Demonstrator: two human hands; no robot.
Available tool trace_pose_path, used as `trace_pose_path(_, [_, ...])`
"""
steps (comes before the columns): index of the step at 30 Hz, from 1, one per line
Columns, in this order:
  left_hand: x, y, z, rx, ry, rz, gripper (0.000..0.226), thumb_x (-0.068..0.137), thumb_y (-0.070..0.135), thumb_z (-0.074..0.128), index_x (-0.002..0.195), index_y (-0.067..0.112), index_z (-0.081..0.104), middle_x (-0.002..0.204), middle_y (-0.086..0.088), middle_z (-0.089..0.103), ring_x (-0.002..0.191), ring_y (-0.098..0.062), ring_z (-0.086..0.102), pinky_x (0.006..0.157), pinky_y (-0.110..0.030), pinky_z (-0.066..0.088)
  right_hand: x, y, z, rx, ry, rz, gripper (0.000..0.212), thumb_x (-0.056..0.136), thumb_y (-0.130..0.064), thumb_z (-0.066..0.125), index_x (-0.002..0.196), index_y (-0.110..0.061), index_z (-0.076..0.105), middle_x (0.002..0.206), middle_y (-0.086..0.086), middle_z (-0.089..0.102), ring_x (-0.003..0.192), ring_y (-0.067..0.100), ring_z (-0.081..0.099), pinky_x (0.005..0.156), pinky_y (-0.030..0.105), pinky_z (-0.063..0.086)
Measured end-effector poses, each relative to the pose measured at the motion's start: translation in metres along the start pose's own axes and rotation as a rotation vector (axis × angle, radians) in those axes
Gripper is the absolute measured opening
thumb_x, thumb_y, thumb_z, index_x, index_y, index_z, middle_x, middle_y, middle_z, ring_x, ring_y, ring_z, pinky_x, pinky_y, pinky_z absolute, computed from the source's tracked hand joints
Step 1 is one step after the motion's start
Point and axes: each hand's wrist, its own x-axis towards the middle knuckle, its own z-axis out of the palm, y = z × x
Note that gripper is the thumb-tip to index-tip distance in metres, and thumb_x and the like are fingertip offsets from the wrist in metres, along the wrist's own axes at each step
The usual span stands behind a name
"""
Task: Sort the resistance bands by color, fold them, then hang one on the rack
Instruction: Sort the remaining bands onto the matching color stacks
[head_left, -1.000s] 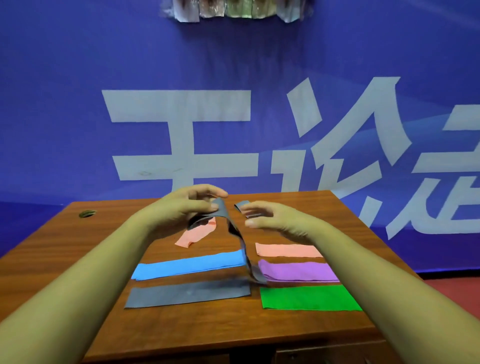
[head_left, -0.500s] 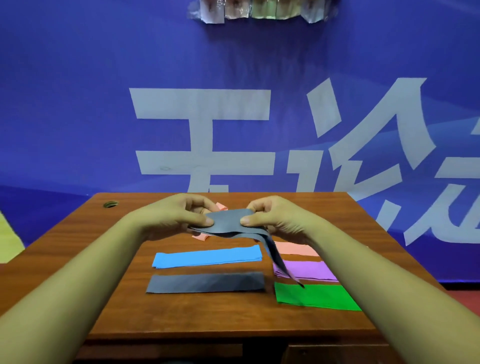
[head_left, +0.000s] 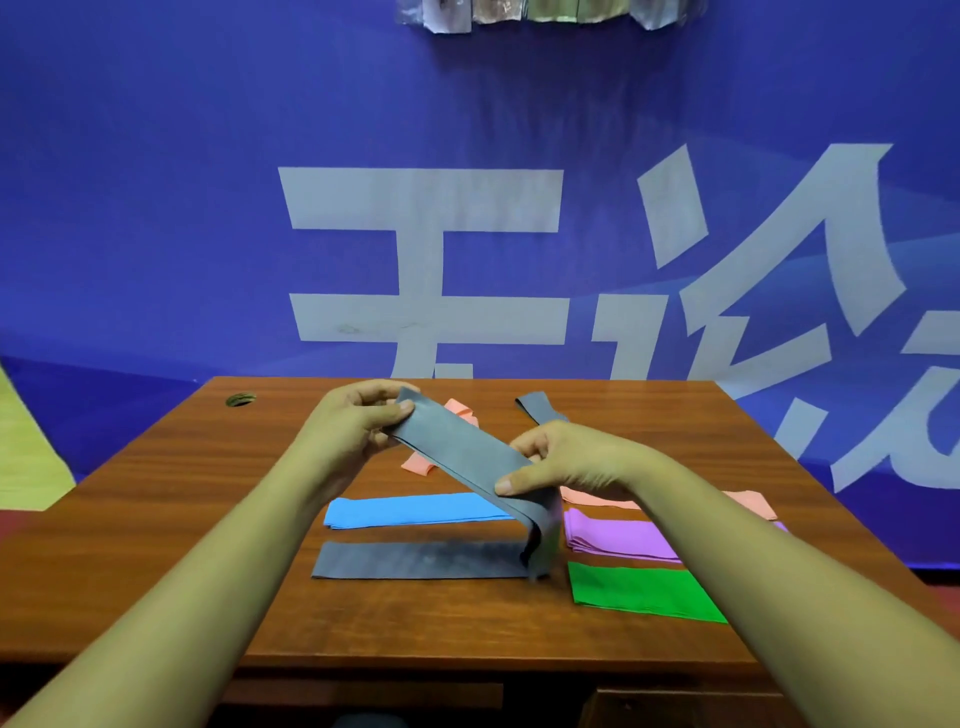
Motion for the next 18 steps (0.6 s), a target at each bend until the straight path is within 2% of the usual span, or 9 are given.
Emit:
trace_pose_path(3, [0.000, -0.005, 0.000, -0.024, 0.069, 0.000, 0.018, 0.092, -0.002, 0.057, 0.101, 0.004, 0.071, 0.081, -0.004, 0.070, 0.066, -0.008, 0.064, 0.055, -0.018, 0.050, 0.000, 0.005, -0.001, 0.017, -0.021, 0.023, 0.030, 0.084, -0.018, 0.076, 0.108, -0.001, 0.069, 0.083, 0.003, 0.066, 0.070, 0.008, 0.060, 0.062, 0.020, 0.047])
trace_pose_path(7, [0.003, -0.013, -0.009, -0.070, 0.159, -0.021, 0.018, 0.092, -0.001, 0.056, 0.096, 0.007, 0.072, 0.077, -0.001, 0.072, 0.066, -0.009, 0.065, 0.060, -0.021, 0.052, -0.003, 0.015, -0.004, -0.005, -0.037, 0.080, 0.010, 0.083, -0.021, 0.077, 0.085, -0.013, 0.072, 0.071, -0.003, 0.065, 0.066, 0.011, 0.056, 0.062, 0.025, 0.044])
trace_pose_path(12, [0.000, -0.031, -0.023, 0.010, 0.193, -0.059, 0.016, 0.092, 0.003, 0.060, 0.101, 0.006, 0.072, 0.089, -0.008, 0.070, 0.078, -0.017, 0.062, 0.066, -0.026, 0.050, -0.003, 0.028, -0.005, 0.013, -0.010, 0.117, 0.021, 0.084, -0.026, 0.076, 0.082, -0.006, 0.069, 0.073, 0.006, 0.061, 0.069, 0.015, 0.054, 0.065, 0.027, 0.043])
trace_pose_path(15, [-0.005, -0.037, -0.030, -0.030, 0.251, -0.089, 0.014, 0.092, 0.002, 0.060, 0.097, 0.008, 0.072, 0.086, -0.007, 0.070, 0.074, -0.015, 0.062, 0.063, -0.023, 0.051, -0.002, 0.038, -0.003, 0.059, -0.029, 0.154, 0.020, 0.083, -0.025, 0.077, 0.084, -0.008, 0.066, 0.069, 0.008, 0.051, 0.066, 0.018, 0.049, 0.062, 0.027, 0.041])
trace_pose_path(18, [-0.011, -0.047, -0.043, -0.046, 0.330, -0.111, 0.014, 0.093, 0.001, 0.058, 0.095, 0.008, 0.071, 0.085, -0.008, 0.068, 0.073, -0.015, 0.060, 0.064, -0.024, 0.050, -0.001, 0.046, -0.003, 0.032, -0.027, 0.180, 0.020, 0.084, -0.024, 0.076, 0.083, -0.007, 0.066, 0.073, 0.007, 0.057, 0.065, 0.015, 0.052, 0.057, 0.023, 0.042])
